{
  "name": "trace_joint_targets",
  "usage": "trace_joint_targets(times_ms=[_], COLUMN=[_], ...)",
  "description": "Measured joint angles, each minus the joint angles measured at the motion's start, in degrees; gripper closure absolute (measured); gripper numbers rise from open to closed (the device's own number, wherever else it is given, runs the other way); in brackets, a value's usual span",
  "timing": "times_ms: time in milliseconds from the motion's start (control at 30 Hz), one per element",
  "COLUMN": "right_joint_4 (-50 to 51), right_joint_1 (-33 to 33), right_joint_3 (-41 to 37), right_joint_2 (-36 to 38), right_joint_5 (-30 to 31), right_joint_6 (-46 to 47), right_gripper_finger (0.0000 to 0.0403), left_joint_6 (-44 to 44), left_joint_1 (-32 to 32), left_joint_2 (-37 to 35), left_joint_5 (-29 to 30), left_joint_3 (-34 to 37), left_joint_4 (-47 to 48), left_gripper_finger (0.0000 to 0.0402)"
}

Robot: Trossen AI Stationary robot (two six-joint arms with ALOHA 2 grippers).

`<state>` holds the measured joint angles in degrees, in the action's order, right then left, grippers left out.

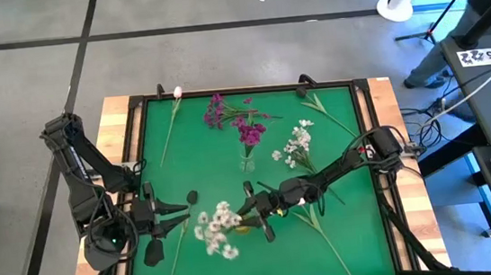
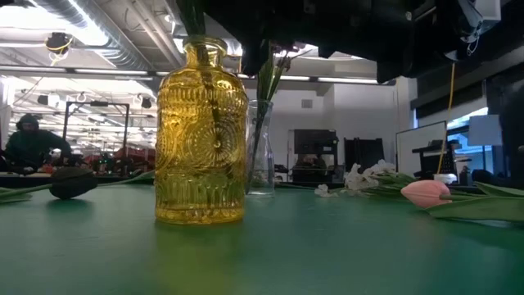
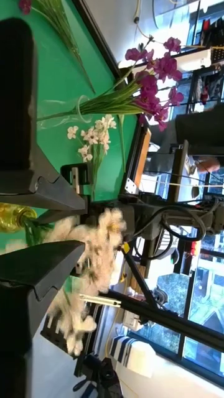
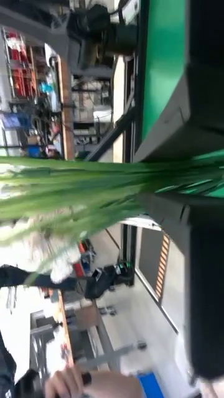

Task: Sort flowers into vase by color
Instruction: Put the left white flowers into the yellow vase, then put the white flowers into the yellow vase

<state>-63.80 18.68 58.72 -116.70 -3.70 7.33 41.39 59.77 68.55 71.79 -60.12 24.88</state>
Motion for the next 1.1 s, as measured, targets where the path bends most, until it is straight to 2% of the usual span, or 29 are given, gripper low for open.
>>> trace_joint_targets(times_ms=[133, 233, 467, 567, 767, 867, 967, 1100], right_joint_4=[5.5, 13.2, 32.3, 42.4, 67.7, 79.2, 88.5, 99.7], right_joint_1=[0.0, 0.0, 0.1, 0.1, 0.1, 0.1, 0.0, 0.1], right_joint_3=[0.0, 0.0, 0.1, 0.1, 0.1, 0.0, 0.1, 0.0], right_joint_2=[2.2, 5.5, 15.1, 19.1, 25.6, 28.0, 29.9, 31.8], right_joint_5=[-0.9, -0.9, -0.9, -0.1, 10.1, 13.6, 15.1, 15.7], right_joint_6=[0.0, 0.2, 0.3, 1.0, 7.6, 13.5, 19.1, 23.8], right_gripper_finger=[0.0262, 0.0228, 0.0186, 0.0185, 0.0199, 0.0207, 0.0217, 0.0232], left_joint_6=[0.0, -1.4, -3.1, -5.4, -5.8, -3.4, -1.9, 1.7], left_joint_1=[0.0, 0.0, 0.0, 0.0, 0.0, -0.1, -1.4, -5.4], left_joint_2=[0.0, 0.0, 0.0, 0.0, 0.0, -0.1, -1.8, -5.0], left_joint_5=[-0.1, -0.1, 0.3, 0.6, -0.7, 1.2, 0.9, -0.9], left_joint_3=[0.0, 0.0, 0.0, 0.0, 0.0, 0.0, 0.0, 0.0], left_joint_4=[0.0, 0.2, 0.3, 0.3, 0.4, 0.4, 1.8, 9.4], left_gripper_finger=[0.0314, 0.0314, 0.0314, 0.0314, 0.0314, 0.0314, 0.0314, 0.0314])
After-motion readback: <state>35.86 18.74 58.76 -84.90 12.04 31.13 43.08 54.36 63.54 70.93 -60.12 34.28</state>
